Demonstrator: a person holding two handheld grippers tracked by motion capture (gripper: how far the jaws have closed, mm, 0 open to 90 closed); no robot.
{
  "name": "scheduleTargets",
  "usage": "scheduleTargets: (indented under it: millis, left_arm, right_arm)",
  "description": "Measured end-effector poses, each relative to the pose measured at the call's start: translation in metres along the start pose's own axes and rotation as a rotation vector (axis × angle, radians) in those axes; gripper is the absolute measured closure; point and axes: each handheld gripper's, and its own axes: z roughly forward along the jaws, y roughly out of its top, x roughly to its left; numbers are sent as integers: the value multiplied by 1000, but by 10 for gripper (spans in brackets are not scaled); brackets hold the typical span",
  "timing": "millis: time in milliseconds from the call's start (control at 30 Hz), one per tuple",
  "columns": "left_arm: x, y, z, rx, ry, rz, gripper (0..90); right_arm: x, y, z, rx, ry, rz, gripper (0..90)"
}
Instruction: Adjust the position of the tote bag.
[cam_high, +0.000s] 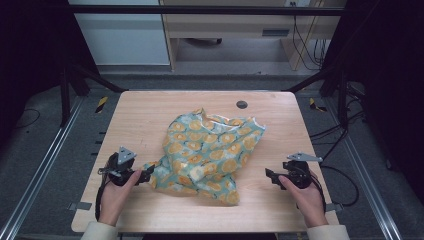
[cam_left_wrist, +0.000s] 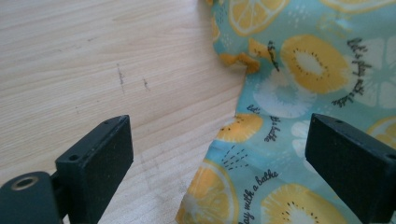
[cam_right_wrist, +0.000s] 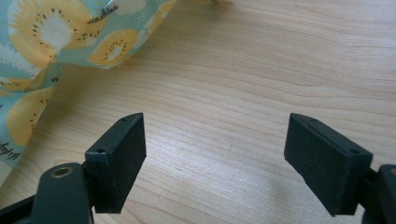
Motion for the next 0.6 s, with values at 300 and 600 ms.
scheduleTargets:
  millis: [300, 600]
  left_arm:
    - [-4, -1, -3, 6, -3, 13, 77]
    - [-5, -2, -4, 21, 2, 18, 80]
  right_arm:
    - [13, 25, -2, 2, 31, -21, 196]
    - [20, 91, 2, 6, 27, -43, 131]
